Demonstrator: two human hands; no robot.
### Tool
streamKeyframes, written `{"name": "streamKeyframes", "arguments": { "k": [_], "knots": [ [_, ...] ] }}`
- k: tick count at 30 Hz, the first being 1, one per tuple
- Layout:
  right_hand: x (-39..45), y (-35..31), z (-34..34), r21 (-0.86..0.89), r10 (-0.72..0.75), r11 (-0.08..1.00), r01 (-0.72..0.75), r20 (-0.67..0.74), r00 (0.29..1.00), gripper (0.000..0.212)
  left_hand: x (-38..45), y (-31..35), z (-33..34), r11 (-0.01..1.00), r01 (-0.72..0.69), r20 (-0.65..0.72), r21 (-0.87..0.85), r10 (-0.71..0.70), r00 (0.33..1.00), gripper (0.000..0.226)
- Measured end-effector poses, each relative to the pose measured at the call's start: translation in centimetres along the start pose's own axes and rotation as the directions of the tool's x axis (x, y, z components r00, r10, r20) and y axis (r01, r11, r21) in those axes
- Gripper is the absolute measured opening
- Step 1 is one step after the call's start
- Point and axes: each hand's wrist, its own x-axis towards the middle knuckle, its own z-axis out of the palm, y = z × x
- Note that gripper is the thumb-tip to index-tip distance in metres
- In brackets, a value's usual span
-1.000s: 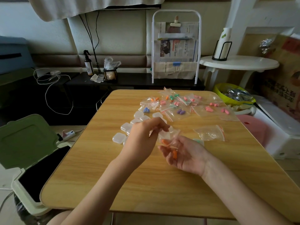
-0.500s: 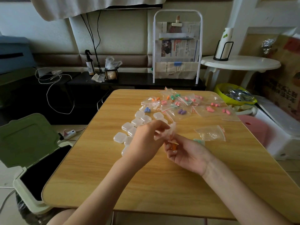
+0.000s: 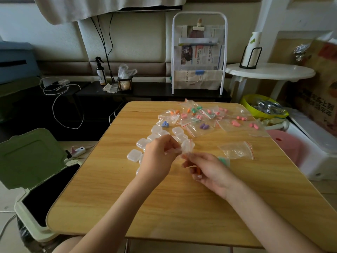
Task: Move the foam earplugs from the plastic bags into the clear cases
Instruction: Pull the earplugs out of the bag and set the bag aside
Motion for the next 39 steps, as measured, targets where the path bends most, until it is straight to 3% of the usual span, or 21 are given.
{"name": "streamKeyframes", "arguments": {
  "k": [2,3,7,10,13,17,20,22,26,29,32,36,39],
  "knots": [
    [-0.1,0.0,0.0,-0.369,-0.189,0.915,0.164,-0.032,0.981,0.022,0.0,0.1,-0.1,1.000,-0.009,-0.037,-0.001,0.009,0.999,0.012],
    [0.0,0.0,-0.1,-0.474,-0.259,0.855,0.212,-0.037,0.965,0.021,-0.1,0.2,-0.1,1.000,-0.016,-0.054,0.003,0.016,0.998,0.011],
    [0.2,-0.2,-0.5,-0.593,-0.407,0.751,0.292,-0.067,0.911,0.013,-0.2,0.3,0.0,0.999,-0.035,-0.086,0.037,0.038,0.996,0.011],
    [0.2,0.0,-0.7,-0.468,-0.381,0.838,0.280,-0.134,0.915,0.003,-0.1,0.3,0.1,0.998,-0.025,-0.105,0.054,0.031,0.994,0.010],
    [0.2,-0.2,-0.6,-0.276,-0.328,0.923,0.269,-0.195,0.924,0.010,0.2,0.3,0.2,0.999,0.040,-0.148,0.005,-0.039,0.988,0.010],
    [0.3,-0.1,-0.3,-0.315,-0.463,0.869,0.381,-0.244,0.852,0.013,0.3,0.6,0.1,0.957,0.251,-0.020,-0.143,-0.256,0.966,0.003],
    [0.3,0.3,-0.3,-0.362,-0.551,0.818,0.447,-0.269,0.790,0.019,0.2,1.0,0.1,0.863,0.401,0.107,-0.307,-0.387,0.916,0.012],
    [0.3,0.4,-0.3,-0.294,-0.551,0.830,0.473,-0.303,0.778,0.020,0.1,1.1,0.1,0.805,0.458,0.167,-0.377,-0.427,0.889,0.014],
    [0.4,0.7,0.2,-0.156,-0.503,0.863,0.480,-0.351,0.790,0.016,0.0,1.1,0.0,0.721,0.514,0.237,-0.464,-0.458,0.857,0.014],
    [0.6,0.9,0.2,-0.121,-0.494,0.867,0.484,-0.335,0.802,0.019,0.0,1.1,0.0,0.582,0.581,0.345,-0.569,-0.472,0.811,0.020],
    [0.7,0.9,-0.1,-0.237,-0.544,0.838,0.492,-0.281,0.791,0.021,0.1,1.2,-0.2,0.489,0.634,0.429,-0.599,-0.473,0.770,0.021],
    [0.6,0.7,-0.2,-0.290,-0.632,0.771,0.567,-0.236,0.738,0.009,0.2,1.4,-0.5,0.407,0.676,0.506,-0.614,-0.455,0.733,0.020],
    [0.9,0.7,-0.2,-0.208,-0.558,0.829,0.518,-0.275,0.783,0.005,0.2,1.5,-0.6,0.347,0.706,0.545,-0.617,-0.459,0.702,0.018]
  ]
}}
